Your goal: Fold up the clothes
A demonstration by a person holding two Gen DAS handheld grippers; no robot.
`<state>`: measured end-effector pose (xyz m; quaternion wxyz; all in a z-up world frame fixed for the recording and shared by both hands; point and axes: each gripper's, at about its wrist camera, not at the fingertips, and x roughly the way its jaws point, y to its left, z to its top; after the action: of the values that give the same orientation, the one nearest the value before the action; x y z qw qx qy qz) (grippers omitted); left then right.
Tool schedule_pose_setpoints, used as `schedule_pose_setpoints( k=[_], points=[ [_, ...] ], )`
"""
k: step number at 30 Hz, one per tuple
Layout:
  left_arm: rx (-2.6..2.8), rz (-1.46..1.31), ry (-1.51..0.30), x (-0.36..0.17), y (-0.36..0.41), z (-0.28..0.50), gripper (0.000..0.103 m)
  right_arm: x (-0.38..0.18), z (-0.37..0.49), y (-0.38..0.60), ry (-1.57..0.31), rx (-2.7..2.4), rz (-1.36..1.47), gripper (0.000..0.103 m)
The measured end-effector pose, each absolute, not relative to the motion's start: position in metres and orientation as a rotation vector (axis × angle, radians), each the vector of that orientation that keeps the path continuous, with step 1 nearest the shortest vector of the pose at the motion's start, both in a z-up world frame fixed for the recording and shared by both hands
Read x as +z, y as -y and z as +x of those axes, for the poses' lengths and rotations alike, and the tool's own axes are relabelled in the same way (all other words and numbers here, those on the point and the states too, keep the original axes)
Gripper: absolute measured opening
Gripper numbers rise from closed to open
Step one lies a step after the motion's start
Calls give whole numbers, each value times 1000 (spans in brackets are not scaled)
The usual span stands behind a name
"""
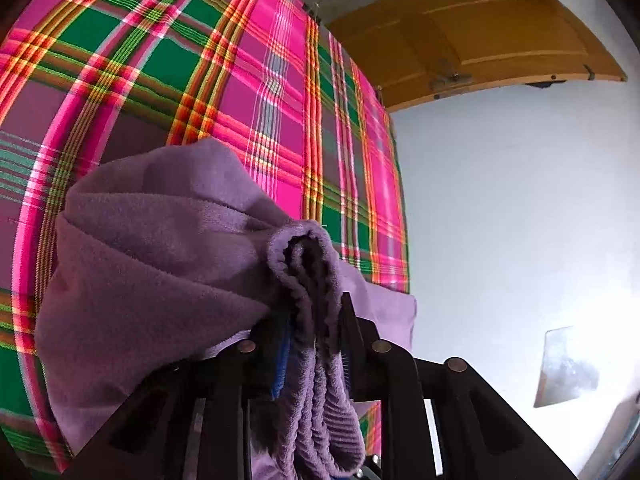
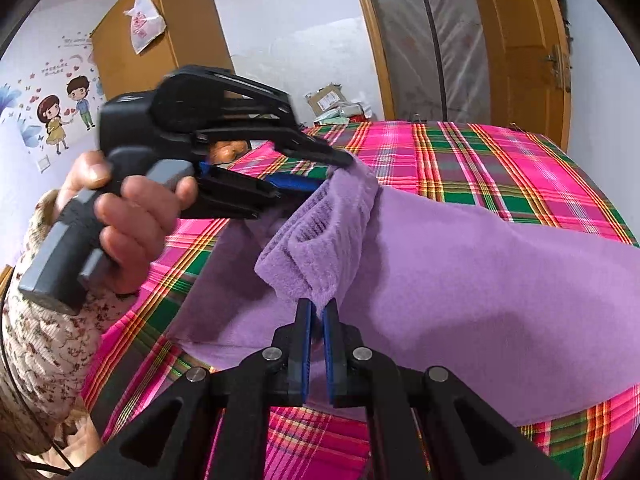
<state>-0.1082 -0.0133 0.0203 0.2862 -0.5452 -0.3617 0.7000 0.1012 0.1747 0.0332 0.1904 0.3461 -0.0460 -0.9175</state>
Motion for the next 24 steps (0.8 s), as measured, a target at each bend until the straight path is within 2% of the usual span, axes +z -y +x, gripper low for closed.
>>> schedule_pose_setpoints(
  k=[8,12,16,19,24],
  points=[
    [1996,-1301,880,46,30,-83,29,29,101,-183,139,-2594,1014,7],
    [2068,-1283,865,47,47,-65,29,26,102,-197,161,-2617,1055,19],
    [2142,-1279,888,41,71,-43,29,23,103,-221,222,-2659,1098,25],
    [2180,-1272,896,36,86,-26,29,25,103,-240,324,-2666,1099,27],
    [2169,-1315,894,22,94,-10,29,39,93,-255,484,-2597,1028,42]
  ],
)
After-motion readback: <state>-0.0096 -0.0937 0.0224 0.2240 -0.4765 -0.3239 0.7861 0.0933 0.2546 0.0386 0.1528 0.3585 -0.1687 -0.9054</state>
